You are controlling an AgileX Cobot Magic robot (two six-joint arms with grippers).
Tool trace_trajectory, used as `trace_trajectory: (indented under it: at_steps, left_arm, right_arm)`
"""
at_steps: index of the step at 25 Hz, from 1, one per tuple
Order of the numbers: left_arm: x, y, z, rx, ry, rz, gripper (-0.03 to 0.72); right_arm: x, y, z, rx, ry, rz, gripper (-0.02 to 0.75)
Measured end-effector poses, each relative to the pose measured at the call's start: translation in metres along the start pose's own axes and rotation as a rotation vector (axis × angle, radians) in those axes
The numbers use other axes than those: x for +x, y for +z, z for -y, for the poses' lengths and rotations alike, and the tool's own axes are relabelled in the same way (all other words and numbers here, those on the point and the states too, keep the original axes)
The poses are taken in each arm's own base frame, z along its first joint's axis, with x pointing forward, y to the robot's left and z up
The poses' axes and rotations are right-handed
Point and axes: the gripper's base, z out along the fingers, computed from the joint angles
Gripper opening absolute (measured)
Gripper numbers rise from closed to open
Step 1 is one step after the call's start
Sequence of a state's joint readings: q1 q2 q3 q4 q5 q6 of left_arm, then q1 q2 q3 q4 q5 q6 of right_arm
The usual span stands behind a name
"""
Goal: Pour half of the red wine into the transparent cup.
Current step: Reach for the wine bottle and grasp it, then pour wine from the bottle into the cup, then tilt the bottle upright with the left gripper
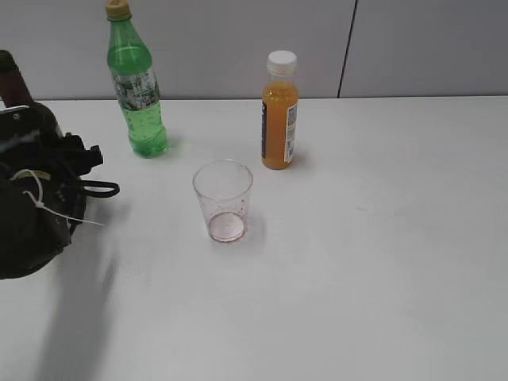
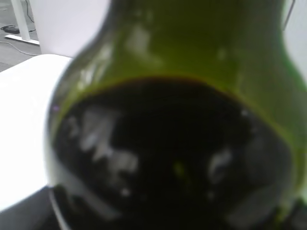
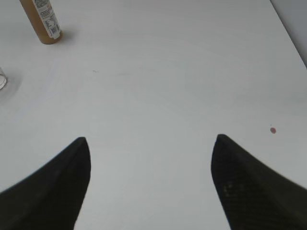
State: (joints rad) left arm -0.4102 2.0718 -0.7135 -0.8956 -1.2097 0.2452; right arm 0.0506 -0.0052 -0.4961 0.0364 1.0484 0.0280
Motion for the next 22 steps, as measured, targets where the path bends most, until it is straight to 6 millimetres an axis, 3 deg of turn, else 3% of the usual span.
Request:
trace_trajectory:
  at_steps: [13, 22]
  left_arm:
    - [-0.005, -0.004, 0.002, 0.048, 0.046, -0.02, 0.547]
    - [-0.032, -0.037, -0.012, 0.169, 0.114, 0.011, 0.547]
  right_arm:
    - [0.0, 0.0, 0.0, 0.0, 0.001, 0.0, 0.591]
    - [0.0, 0.0, 0.0, 0.0, 0.0, 0.0, 0.59]
